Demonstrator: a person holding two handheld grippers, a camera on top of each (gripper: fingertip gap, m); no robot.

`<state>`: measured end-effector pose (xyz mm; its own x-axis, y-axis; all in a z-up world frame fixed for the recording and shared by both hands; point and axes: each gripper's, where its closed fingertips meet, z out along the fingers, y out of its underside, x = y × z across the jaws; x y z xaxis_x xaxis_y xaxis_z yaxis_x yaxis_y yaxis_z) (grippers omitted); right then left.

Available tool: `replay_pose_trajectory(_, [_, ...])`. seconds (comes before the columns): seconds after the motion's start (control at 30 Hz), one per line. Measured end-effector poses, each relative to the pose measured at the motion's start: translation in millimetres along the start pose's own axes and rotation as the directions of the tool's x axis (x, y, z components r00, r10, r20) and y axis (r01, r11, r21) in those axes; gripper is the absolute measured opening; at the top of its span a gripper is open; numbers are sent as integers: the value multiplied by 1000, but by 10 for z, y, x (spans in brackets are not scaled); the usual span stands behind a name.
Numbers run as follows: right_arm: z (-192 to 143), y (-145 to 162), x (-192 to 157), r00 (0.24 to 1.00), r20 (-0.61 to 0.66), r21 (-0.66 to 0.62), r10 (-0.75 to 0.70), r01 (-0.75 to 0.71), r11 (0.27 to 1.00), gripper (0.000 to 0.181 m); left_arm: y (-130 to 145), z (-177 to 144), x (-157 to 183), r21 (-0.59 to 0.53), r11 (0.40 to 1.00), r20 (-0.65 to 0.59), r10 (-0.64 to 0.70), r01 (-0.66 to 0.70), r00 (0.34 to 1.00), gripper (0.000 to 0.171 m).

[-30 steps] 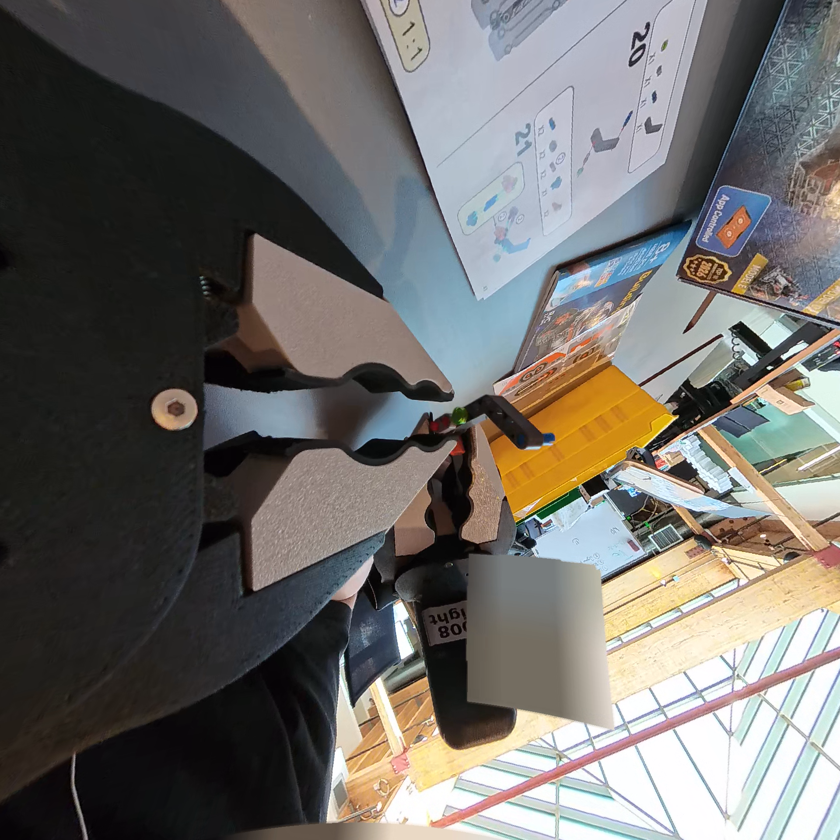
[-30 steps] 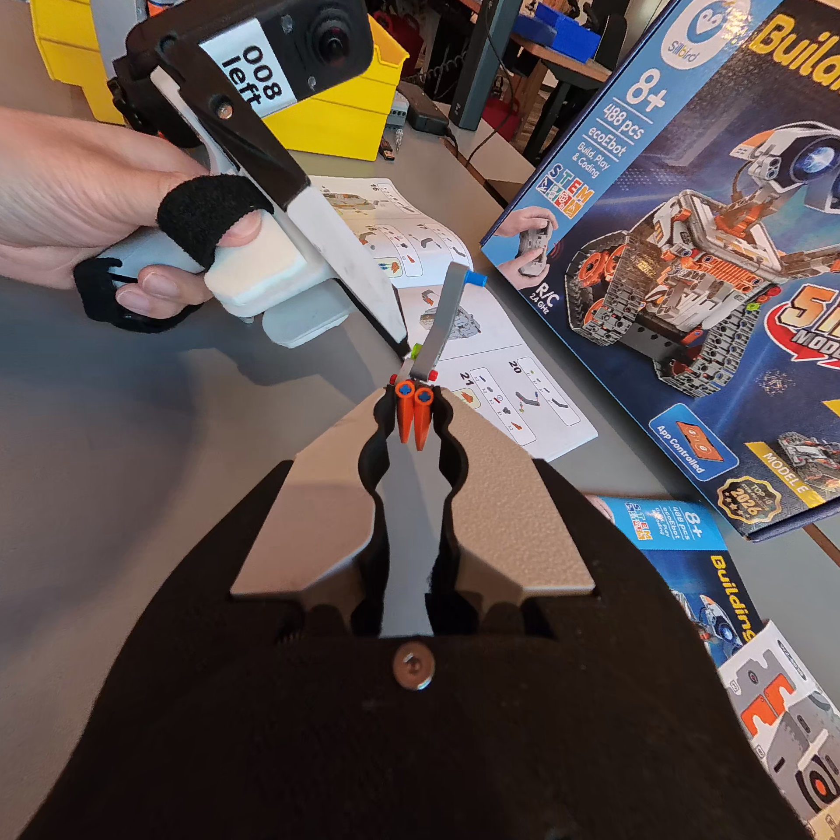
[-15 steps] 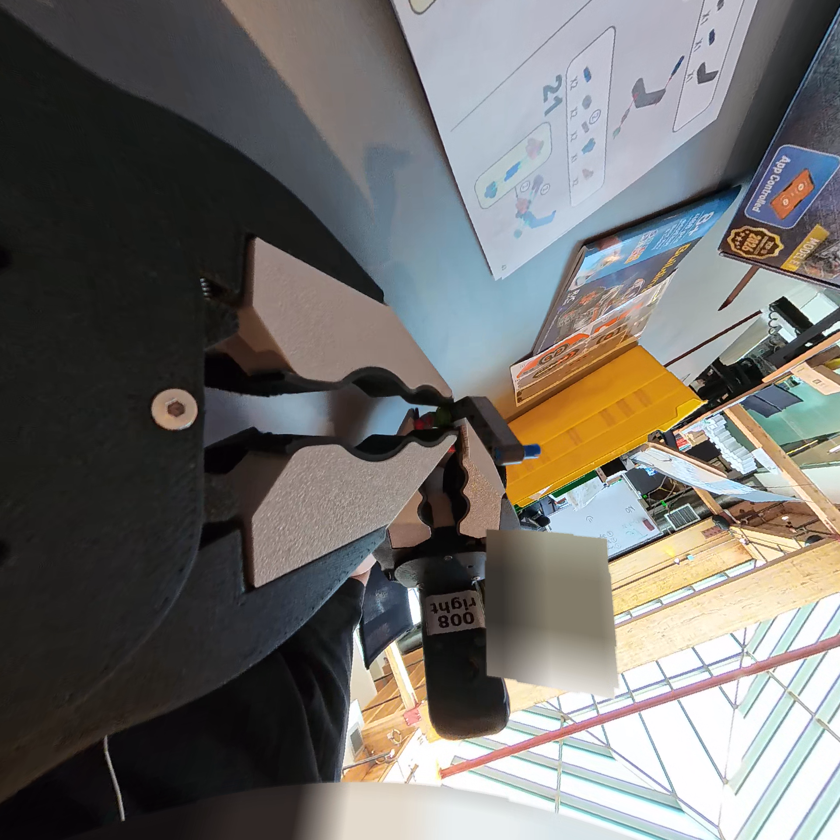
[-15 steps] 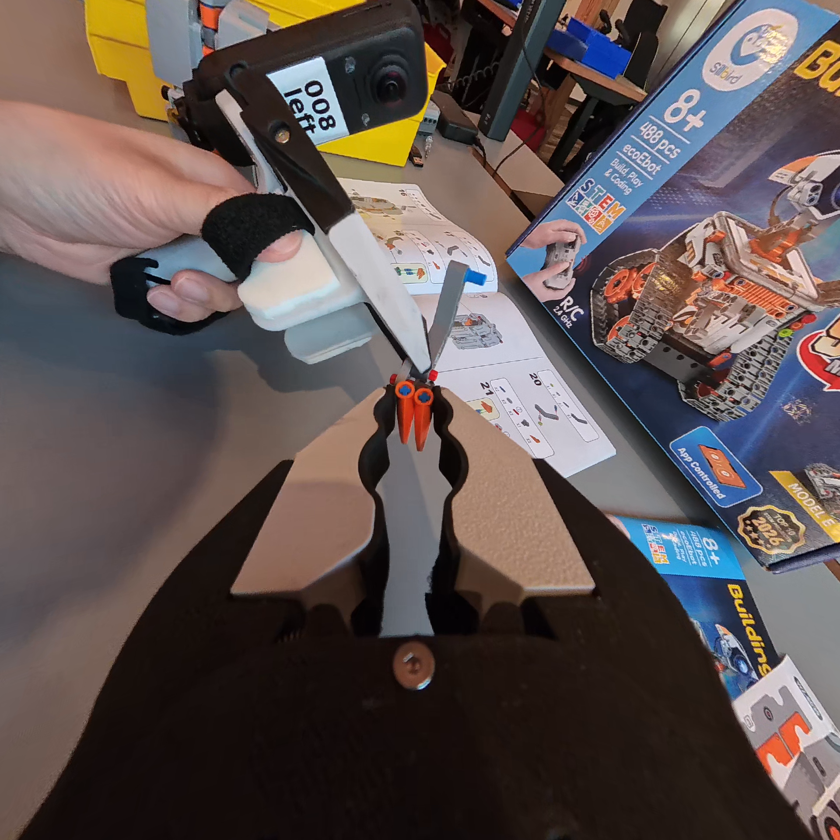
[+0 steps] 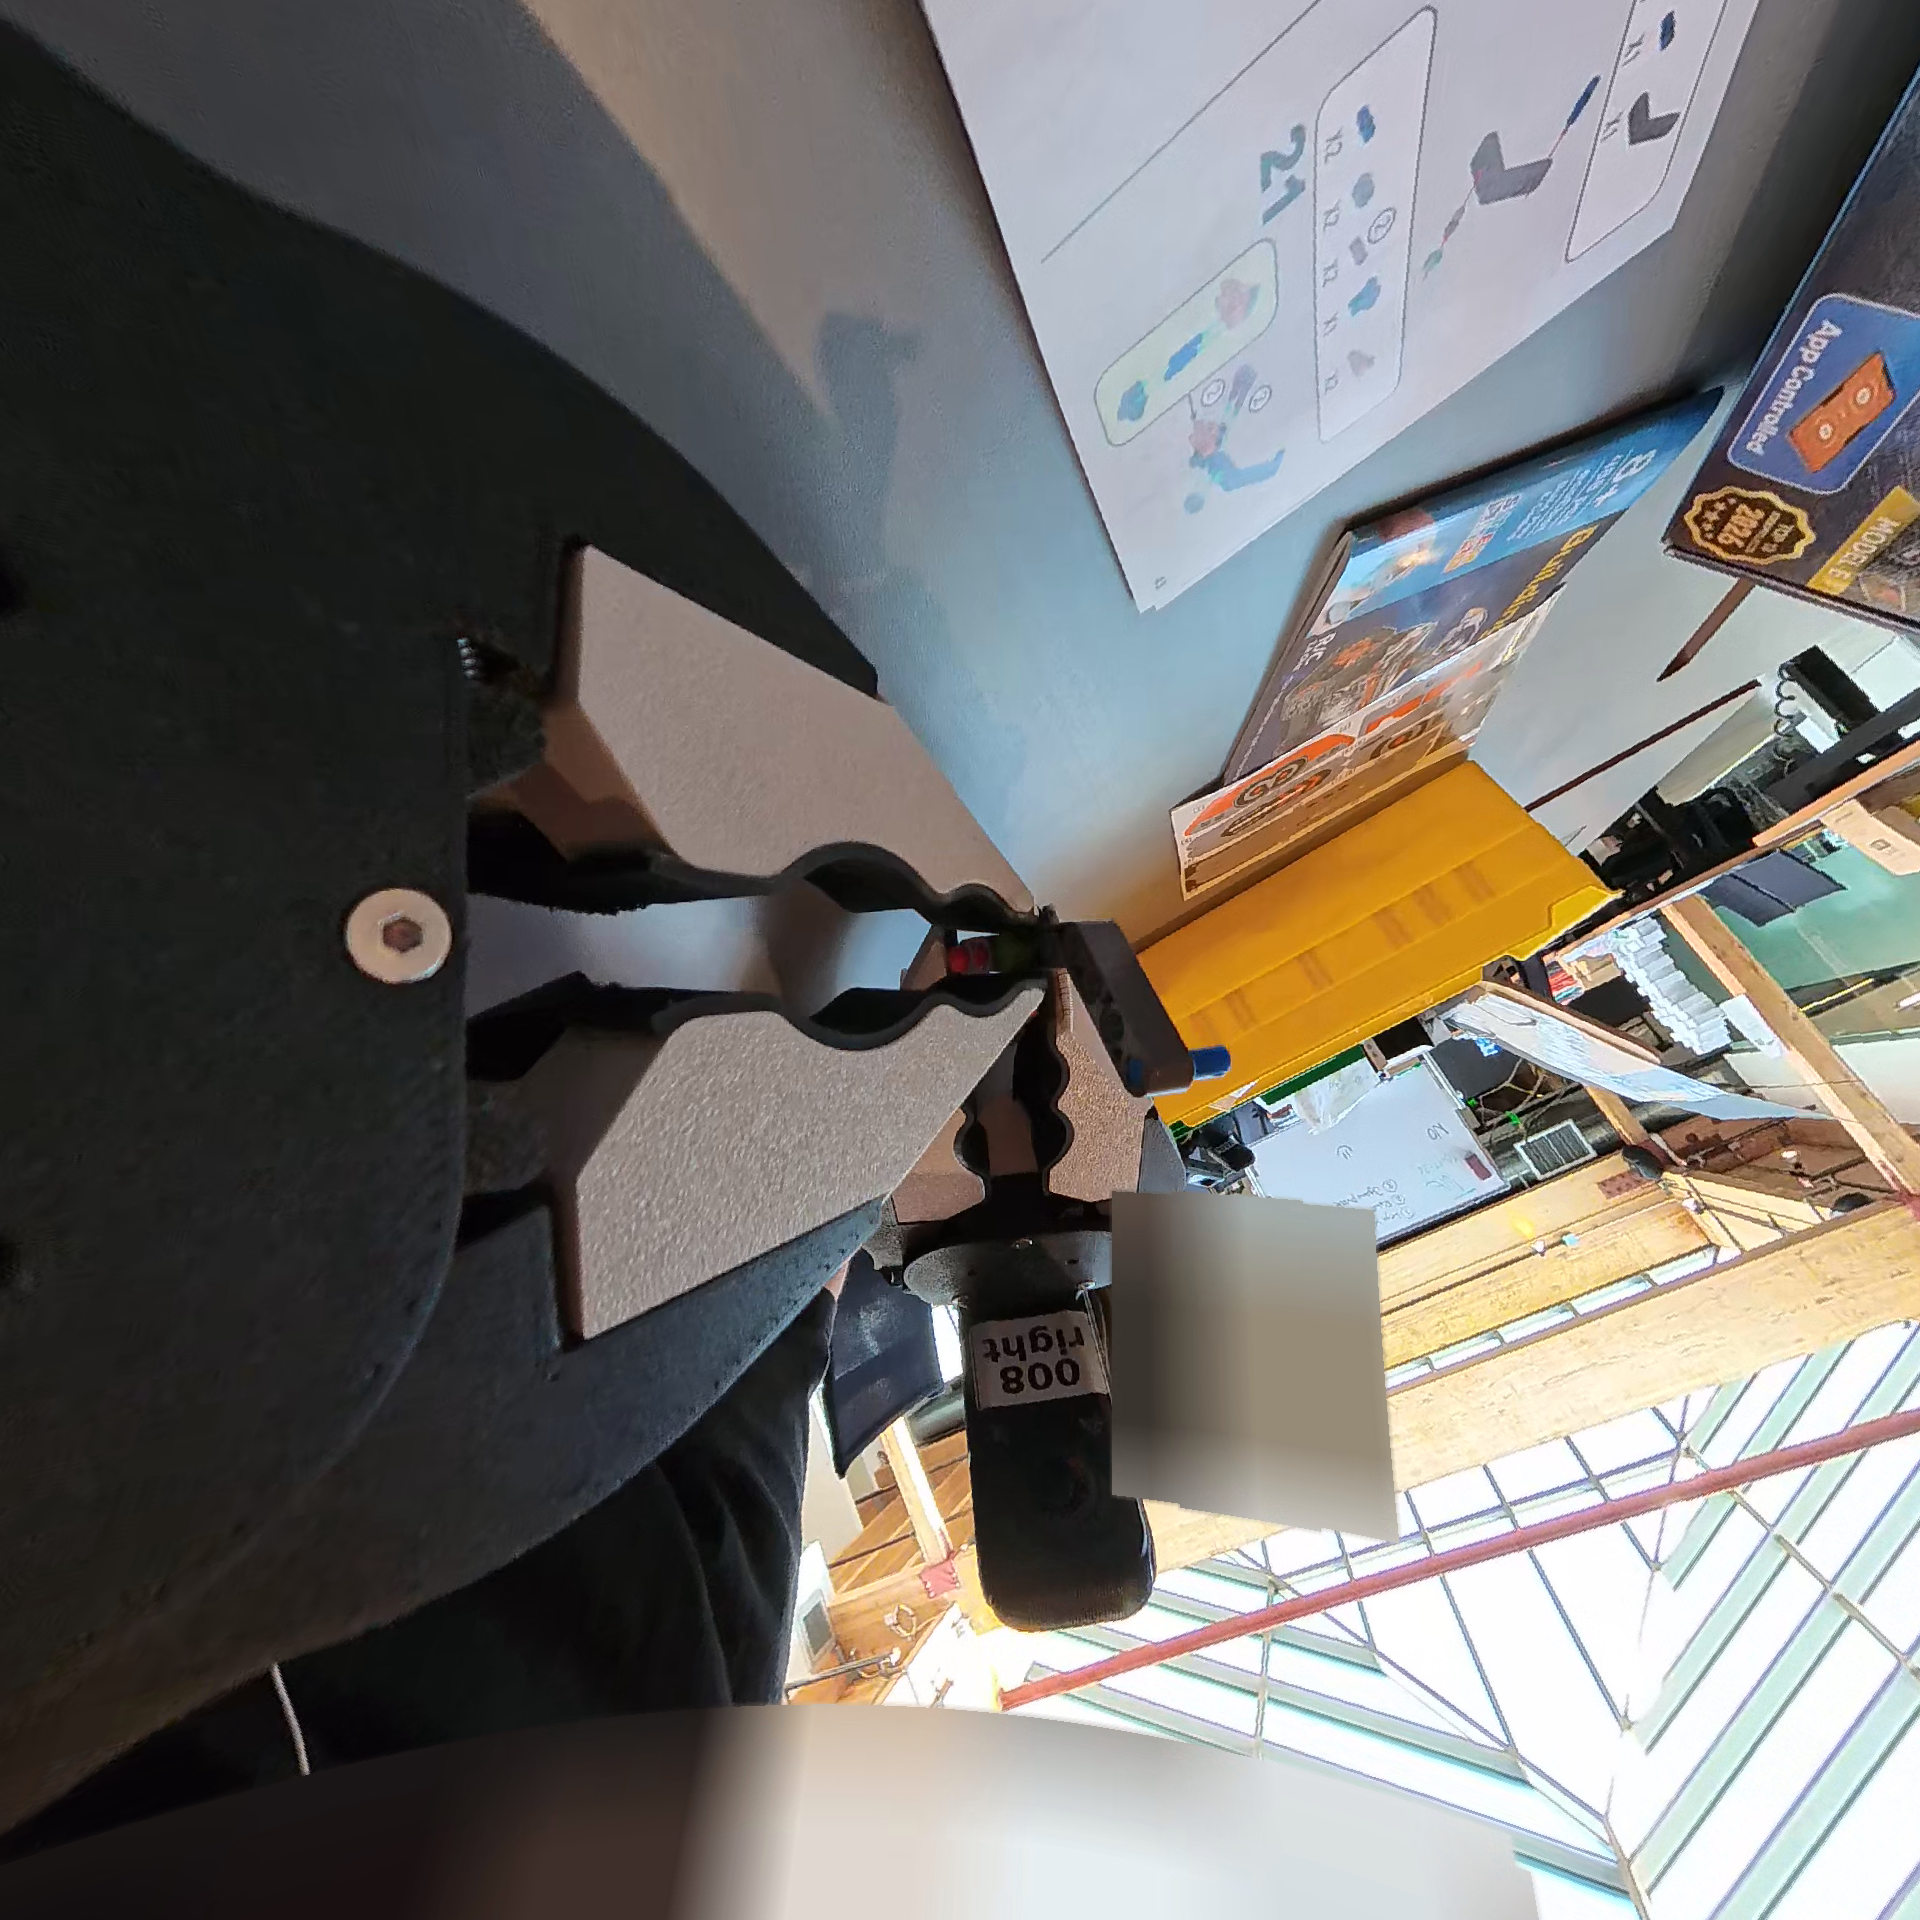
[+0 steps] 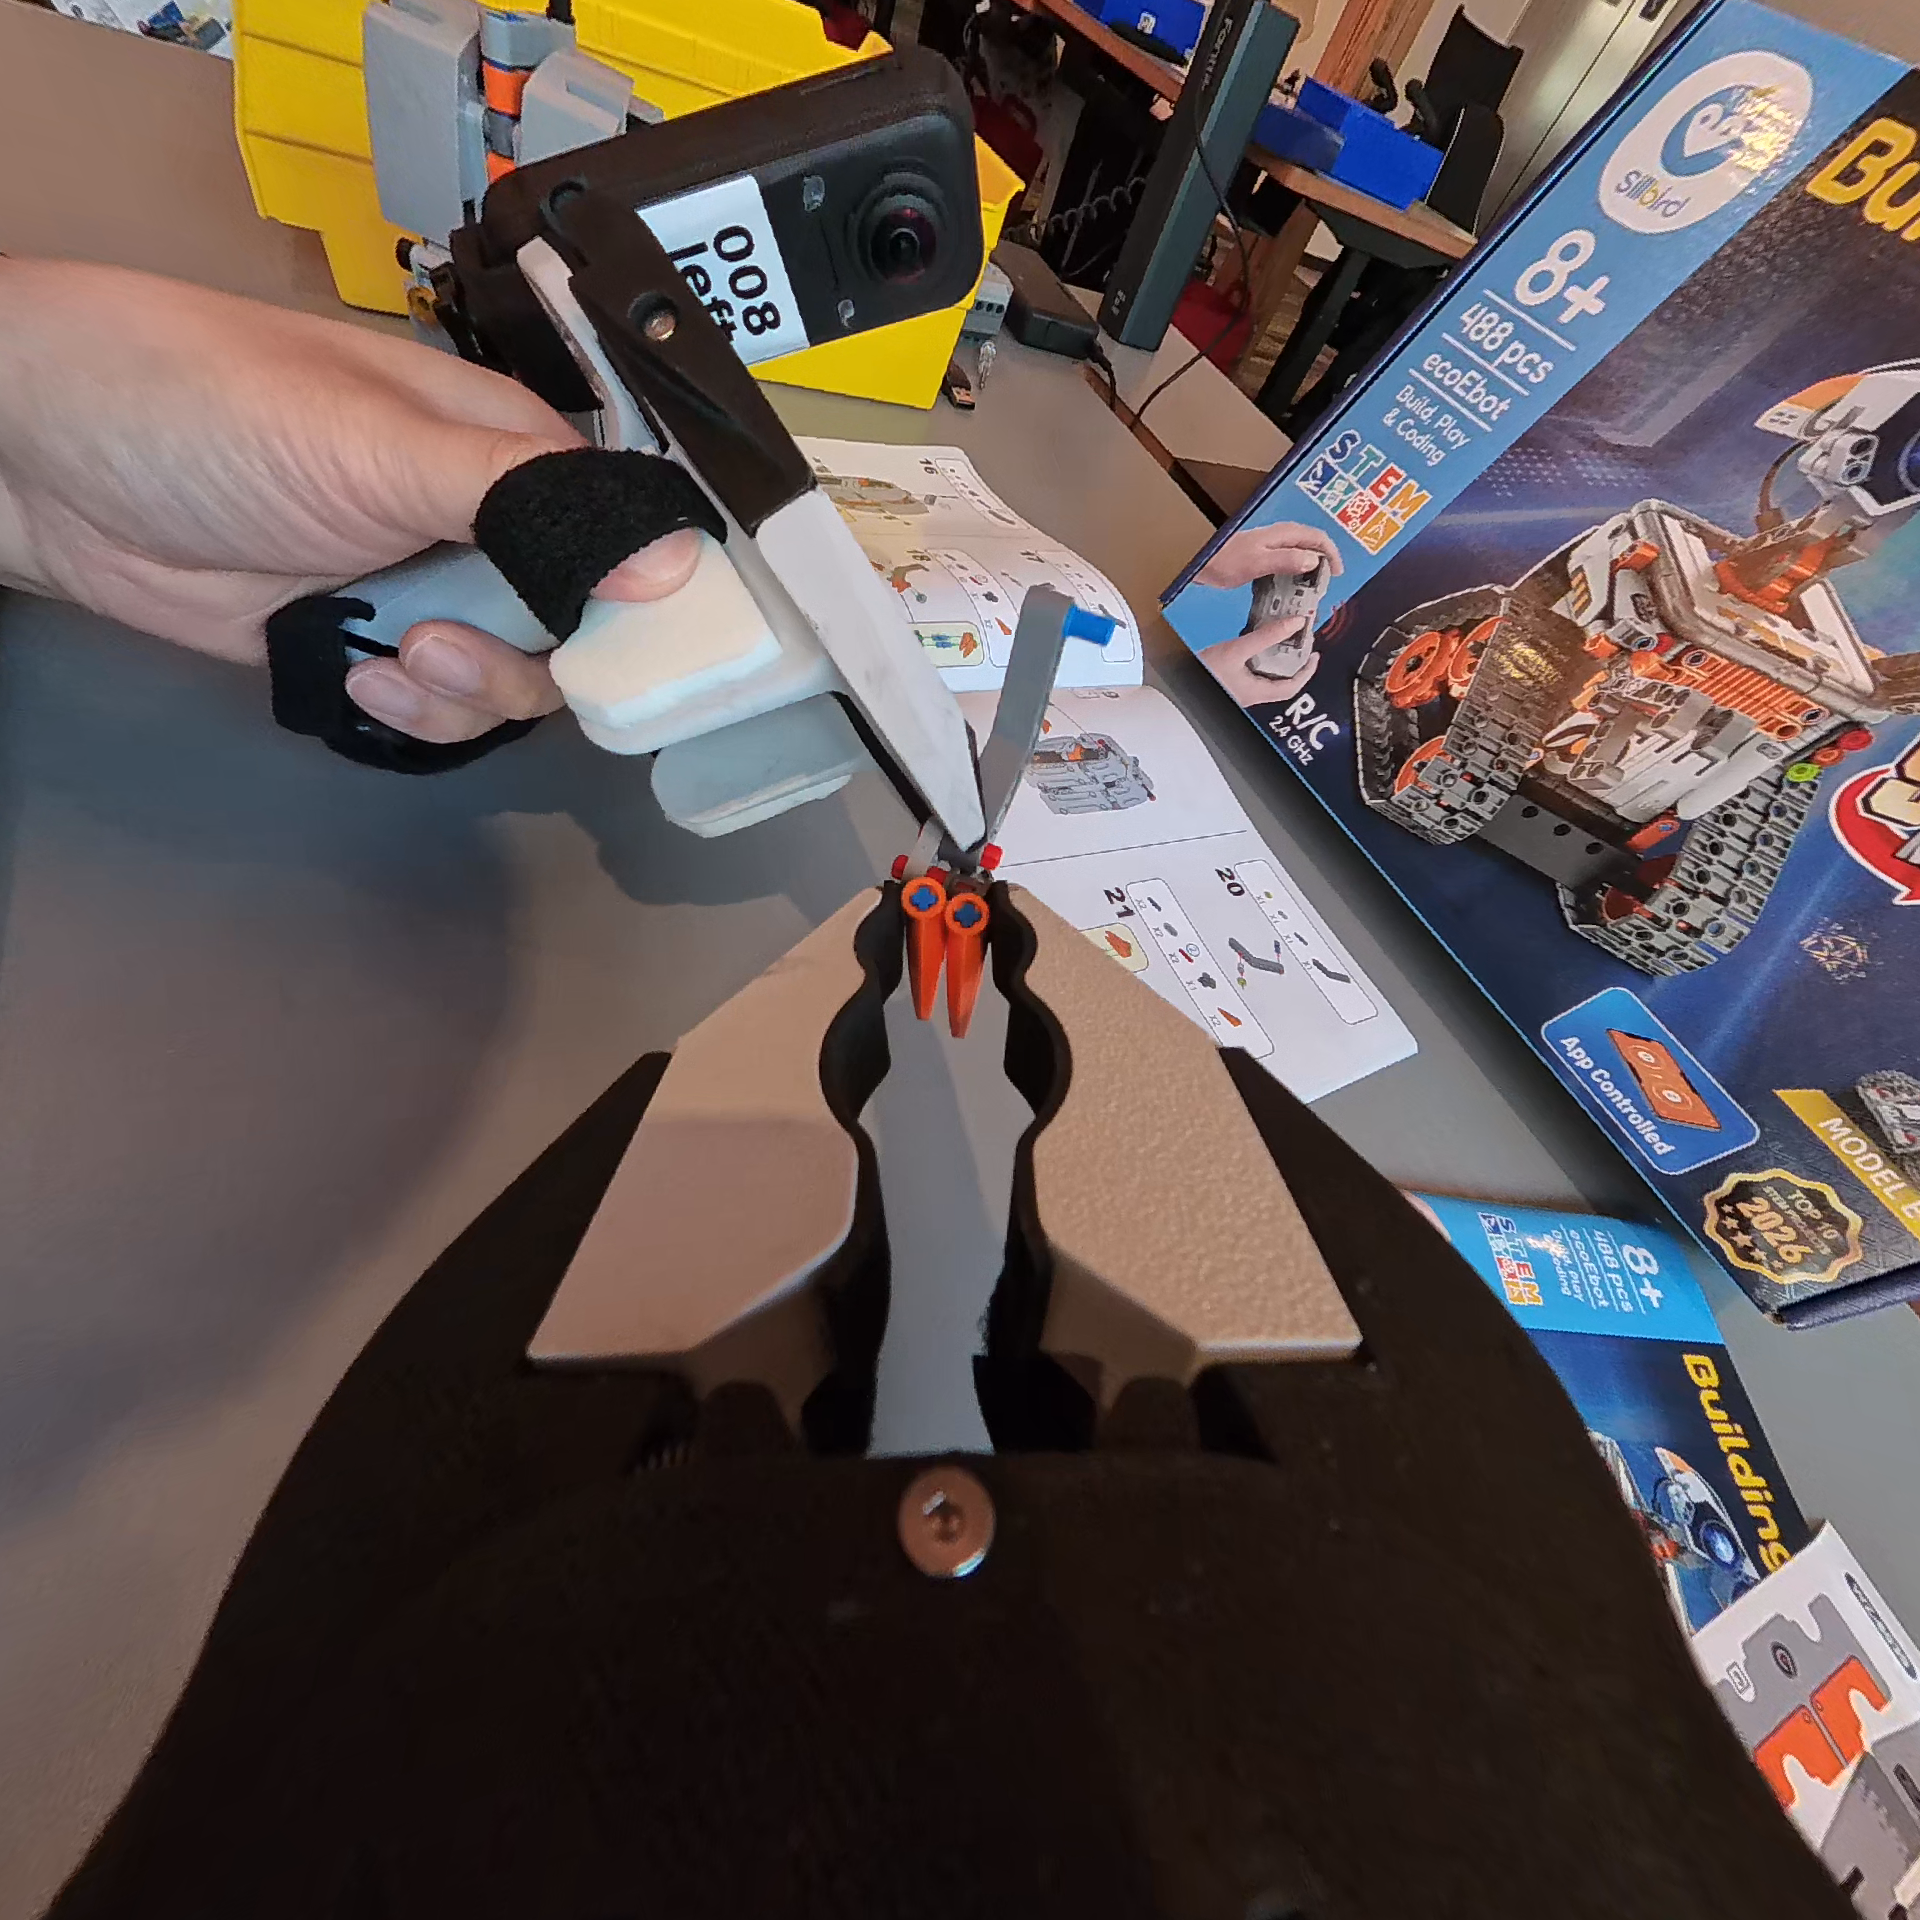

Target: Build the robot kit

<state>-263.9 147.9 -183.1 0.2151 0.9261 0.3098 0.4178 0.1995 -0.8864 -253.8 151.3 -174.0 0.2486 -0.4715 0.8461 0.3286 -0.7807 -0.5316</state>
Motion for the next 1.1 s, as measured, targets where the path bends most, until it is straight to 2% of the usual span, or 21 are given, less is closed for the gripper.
replay_pose_trajectory(0.9, [-7,19,0,1000,-1,-15,-26,26,1000,16,3,5,-4,9,1000,-10,-10,10,1000,6])
replay_pose_trajectory(1.03, [2,44,-20,999,13,-26,-36,36,999,16,28,20,15,-19,1000,-27,-19,18,999,14])
replay_pose_trajectory(1.1, [4,46,-29,999,20,-25,-40,40,999,15,52,25,-23,-29,1000,-3,-4,4,1000,5])
